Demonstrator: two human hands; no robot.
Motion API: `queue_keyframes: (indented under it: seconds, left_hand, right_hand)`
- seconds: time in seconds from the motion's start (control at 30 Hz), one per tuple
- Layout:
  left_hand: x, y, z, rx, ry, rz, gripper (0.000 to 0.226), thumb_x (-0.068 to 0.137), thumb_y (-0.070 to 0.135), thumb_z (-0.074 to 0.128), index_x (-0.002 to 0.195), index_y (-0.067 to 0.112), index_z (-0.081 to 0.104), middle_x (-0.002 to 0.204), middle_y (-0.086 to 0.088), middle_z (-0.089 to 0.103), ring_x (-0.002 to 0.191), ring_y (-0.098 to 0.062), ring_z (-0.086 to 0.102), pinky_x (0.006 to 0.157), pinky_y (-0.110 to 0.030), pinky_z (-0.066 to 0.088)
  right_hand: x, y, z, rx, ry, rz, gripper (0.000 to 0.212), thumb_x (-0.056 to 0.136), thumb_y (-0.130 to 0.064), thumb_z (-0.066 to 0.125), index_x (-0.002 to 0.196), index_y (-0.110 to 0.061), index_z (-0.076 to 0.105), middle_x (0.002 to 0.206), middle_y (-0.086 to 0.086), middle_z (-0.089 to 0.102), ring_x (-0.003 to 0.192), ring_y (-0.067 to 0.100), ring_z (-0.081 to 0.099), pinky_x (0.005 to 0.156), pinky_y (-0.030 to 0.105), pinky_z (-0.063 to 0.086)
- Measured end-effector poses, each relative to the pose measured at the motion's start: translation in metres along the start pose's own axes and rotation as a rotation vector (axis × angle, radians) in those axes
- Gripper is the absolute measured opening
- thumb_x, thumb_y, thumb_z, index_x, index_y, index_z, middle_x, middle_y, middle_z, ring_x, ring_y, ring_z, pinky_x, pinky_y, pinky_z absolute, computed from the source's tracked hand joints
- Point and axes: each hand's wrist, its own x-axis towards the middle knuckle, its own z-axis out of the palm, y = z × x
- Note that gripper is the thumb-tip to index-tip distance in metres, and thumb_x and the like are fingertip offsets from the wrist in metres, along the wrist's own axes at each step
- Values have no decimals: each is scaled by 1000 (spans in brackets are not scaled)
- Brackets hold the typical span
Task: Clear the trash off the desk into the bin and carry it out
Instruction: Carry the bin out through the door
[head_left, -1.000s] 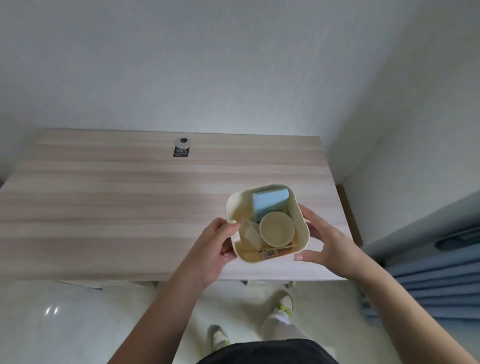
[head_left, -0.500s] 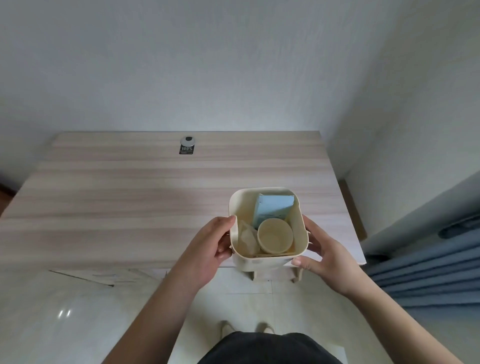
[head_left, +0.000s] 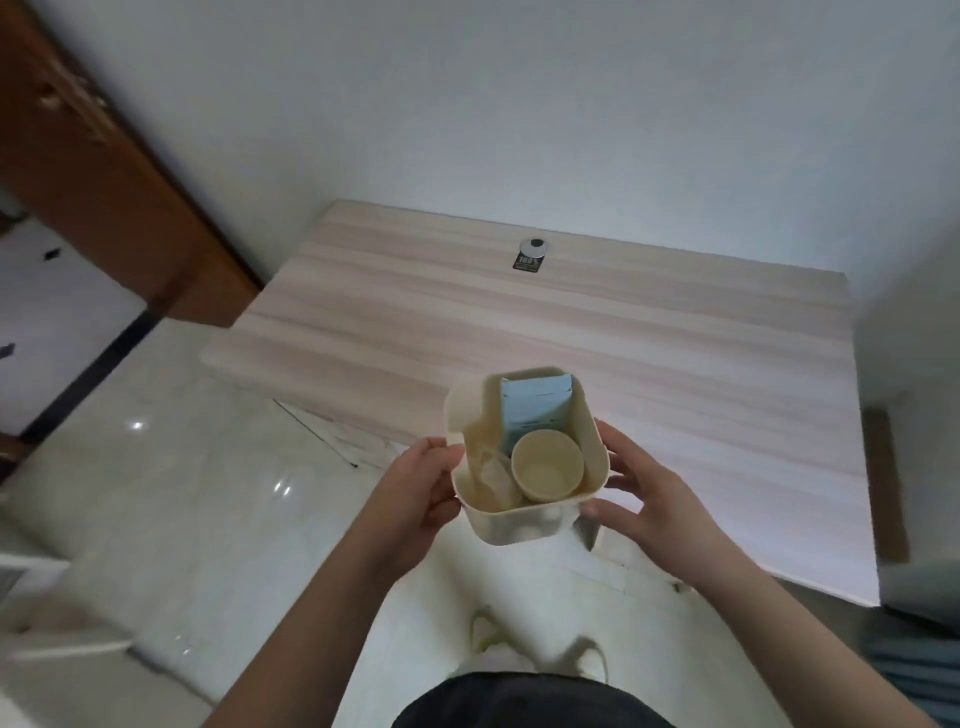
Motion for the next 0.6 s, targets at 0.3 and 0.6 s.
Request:
queue_keyframes:
  seconds: [0.3,0.6]
  left_hand:
    - [-51,8,-95,-121,121,115,19,79,20,52,61,17,50,47,8,32,41,-5,22,46,-25,11]
    - [-118,6,-244,-251,245,158,17,80,21,55,66,15,47,48,9,30,42,-7,21,43,-22,16]
  right_hand:
    - [52,-43,71,-90,-258,-109,79,67,-45,76,131,-60,32,132,-28,50,118,-2,53,99,27,46]
    - [109,-108,211,-209,-587,-249,96,60,-67,75,136,-63,16,145,-38,26,135,-5,32,107,12,28]
